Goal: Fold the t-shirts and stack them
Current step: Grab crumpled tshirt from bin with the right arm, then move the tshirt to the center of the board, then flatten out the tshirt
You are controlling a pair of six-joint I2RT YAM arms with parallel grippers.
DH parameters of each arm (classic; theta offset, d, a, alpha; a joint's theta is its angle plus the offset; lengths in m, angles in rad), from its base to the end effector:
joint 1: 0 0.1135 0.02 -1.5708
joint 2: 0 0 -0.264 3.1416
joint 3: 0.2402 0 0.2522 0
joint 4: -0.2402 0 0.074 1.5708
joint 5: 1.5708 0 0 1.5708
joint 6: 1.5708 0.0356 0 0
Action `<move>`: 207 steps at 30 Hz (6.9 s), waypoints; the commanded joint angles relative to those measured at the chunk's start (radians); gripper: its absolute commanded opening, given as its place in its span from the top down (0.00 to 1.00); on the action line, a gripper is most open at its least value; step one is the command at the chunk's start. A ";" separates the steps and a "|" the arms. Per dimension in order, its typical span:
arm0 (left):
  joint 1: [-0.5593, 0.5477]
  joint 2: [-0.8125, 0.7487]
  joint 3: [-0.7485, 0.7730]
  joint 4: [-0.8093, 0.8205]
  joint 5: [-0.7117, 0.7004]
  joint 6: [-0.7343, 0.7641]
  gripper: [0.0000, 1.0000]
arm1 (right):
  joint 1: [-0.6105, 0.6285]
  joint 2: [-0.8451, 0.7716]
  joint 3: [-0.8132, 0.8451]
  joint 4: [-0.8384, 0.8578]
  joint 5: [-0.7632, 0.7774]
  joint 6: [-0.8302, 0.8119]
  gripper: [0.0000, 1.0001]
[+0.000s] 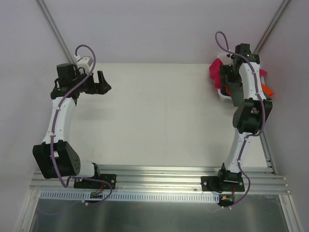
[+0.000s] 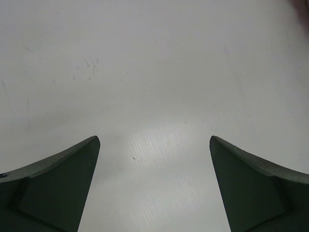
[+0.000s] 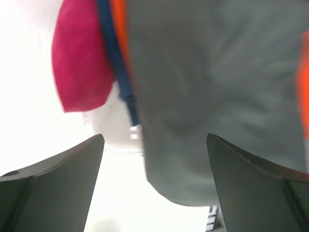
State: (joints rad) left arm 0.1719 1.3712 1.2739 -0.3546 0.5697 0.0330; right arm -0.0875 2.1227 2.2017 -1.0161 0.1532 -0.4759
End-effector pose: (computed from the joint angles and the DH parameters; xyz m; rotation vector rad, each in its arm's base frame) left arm 0.3095 0.0342 0.3628 0.2203 1.9610 -0.4411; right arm 0.4603 -0.0458 0.3295 -0.4279 2.5072 -0.4192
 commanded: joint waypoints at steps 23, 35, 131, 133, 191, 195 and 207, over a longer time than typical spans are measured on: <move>-0.063 0.236 0.232 -0.121 -0.002 -0.042 0.01 | -0.008 0.011 -0.077 0.002 0.071 -0.081 0.74; -0.057 0.171 0.240 -0.051 -0.103 -0.198 0.01 | 0.141 -0.242 0.013 0.017 -0.007 -0.087 0.99; 0.018 0.371 0.128 -0.422 -0.106 -0.171 1.00 | 0.405 -0.316 -0.016 -0.013 -0.350 0.114 0.01; 0.018 0.367 0.264 -0.431 -0.087 -0.154 1.00 | 0.405 -0.297 0.004 -0.009 -0.343 0.115 0.00; -0.643 0.334 1.335 -0.199 -0.214 0.185 1.00 | 0.157 -0.227 0.267 0.082 -0.179 0.238 0.01; -0.723 0.425 1.433 -0.115 -0.264 0.170 1.00 | 0.091 -0.245 0.243 0.077 -0.196 0.243 0.00; -0.491 0.451 0.996 -0.030 -0.521 0.275 1.00 | 0.084 -0.192 0.256 0.065 -0.319 0.275 0.00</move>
State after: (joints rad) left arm -0.4683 1.8252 2.4191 -0.4240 0.1471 0.3050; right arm -0.0151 1.9350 2.4359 -0.9543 -0.1101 -0.2302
